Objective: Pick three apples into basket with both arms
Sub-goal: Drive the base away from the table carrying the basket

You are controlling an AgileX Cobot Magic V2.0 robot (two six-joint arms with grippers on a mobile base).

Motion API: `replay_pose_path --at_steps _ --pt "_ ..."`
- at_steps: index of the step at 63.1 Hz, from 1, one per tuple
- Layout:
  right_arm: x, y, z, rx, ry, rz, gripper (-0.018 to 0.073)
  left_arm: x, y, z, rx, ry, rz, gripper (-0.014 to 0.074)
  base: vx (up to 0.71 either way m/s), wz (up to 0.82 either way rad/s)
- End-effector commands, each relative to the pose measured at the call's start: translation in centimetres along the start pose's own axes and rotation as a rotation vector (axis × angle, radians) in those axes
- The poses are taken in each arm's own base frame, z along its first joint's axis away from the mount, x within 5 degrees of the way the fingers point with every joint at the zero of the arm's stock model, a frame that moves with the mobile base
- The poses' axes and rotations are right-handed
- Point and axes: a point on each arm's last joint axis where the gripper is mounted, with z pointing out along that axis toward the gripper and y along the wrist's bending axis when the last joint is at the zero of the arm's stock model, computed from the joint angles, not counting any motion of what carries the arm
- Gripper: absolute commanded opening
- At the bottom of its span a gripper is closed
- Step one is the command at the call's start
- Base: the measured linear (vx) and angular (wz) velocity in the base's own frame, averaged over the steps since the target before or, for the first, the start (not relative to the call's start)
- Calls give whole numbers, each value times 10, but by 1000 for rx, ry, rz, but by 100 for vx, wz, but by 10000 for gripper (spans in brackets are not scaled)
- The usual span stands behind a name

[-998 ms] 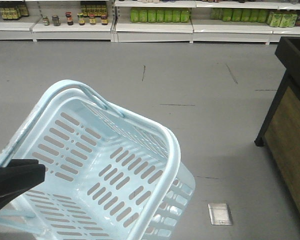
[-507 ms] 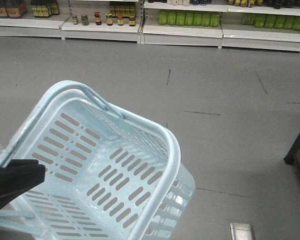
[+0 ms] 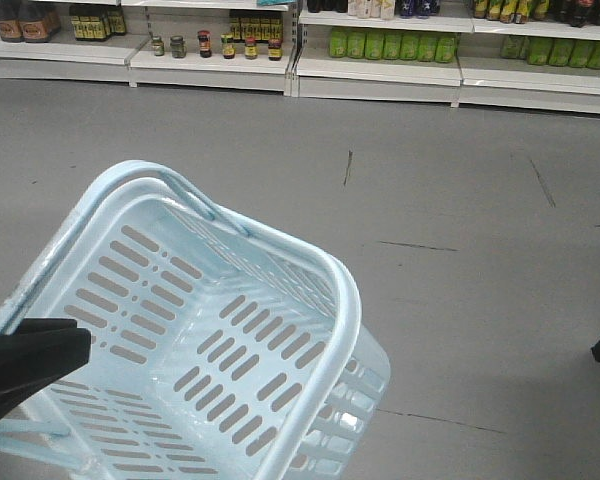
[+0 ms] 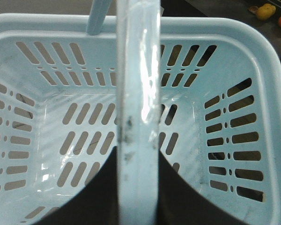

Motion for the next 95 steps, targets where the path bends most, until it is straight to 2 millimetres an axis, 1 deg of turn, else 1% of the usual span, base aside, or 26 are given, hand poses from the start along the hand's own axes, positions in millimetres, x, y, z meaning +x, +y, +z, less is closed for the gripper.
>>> replay_pose_path --at_steps 1,71,95 --pt "-3 1 -1 -12 -74 -17 -4 -15 -4 -6 5 -110 -32 -6 27 -6" --pt "-3 1 -1 -12 -74 -17 -4 -15 -4 -6 4 -110 -32 -6 29 -17" --pt "-3 1 -1 -12 -74 -17 -4 -15 -4 -6 4 -110 -32 -6 28 -30"
